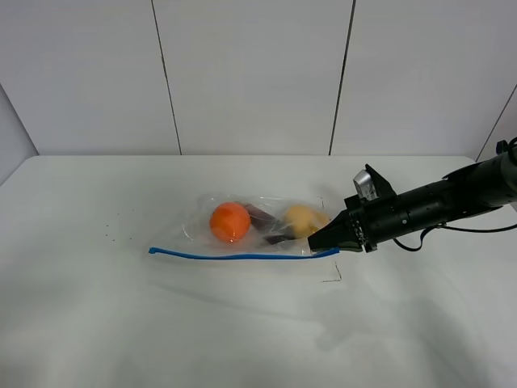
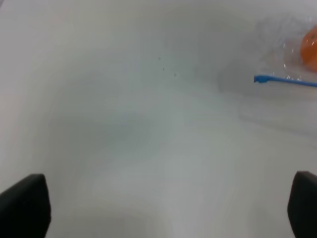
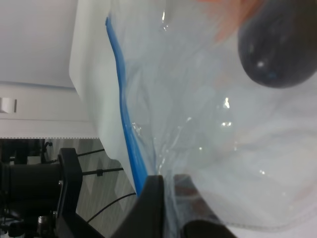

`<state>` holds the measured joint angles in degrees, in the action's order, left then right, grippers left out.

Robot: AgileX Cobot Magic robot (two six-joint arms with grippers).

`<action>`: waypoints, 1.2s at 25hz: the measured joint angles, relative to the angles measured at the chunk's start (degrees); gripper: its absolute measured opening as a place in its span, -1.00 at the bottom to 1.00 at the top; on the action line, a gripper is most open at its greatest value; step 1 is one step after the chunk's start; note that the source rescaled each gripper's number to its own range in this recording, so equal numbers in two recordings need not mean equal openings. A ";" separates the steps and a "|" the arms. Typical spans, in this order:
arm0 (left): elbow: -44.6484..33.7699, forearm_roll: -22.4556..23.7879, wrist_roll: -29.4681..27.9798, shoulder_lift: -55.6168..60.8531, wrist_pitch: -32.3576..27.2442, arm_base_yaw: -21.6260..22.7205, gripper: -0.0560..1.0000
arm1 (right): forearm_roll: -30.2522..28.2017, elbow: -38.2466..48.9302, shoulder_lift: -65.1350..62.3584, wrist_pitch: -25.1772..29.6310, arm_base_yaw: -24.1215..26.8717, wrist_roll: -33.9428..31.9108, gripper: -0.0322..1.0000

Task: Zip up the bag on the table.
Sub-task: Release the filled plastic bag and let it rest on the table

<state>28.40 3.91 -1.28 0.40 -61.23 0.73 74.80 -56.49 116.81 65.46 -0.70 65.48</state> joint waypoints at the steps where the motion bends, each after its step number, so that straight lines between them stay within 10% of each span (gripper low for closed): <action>1: -0.13 0.00 0.00 0.00 0.05 0.00 1.00 | 0.00 0.00 0.00 0.00 0.00 0.00 -0.94; 26: -0.12 -0.18 0.00 0.00 0.07 0.00 1.00 | 0.00 0.00 0.00 0.00 0.00 0.02 -0.93; 30: -0.12 -0.18 0.00 0.00 0.07 0.00 1.00 | -0.04 0.00 0.00 0.02 0.00 -0.04 -0.32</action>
<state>28.28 3.73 -1.28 0.40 -61.16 0.73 74.76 -56.49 116.81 65.47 -0.70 65.44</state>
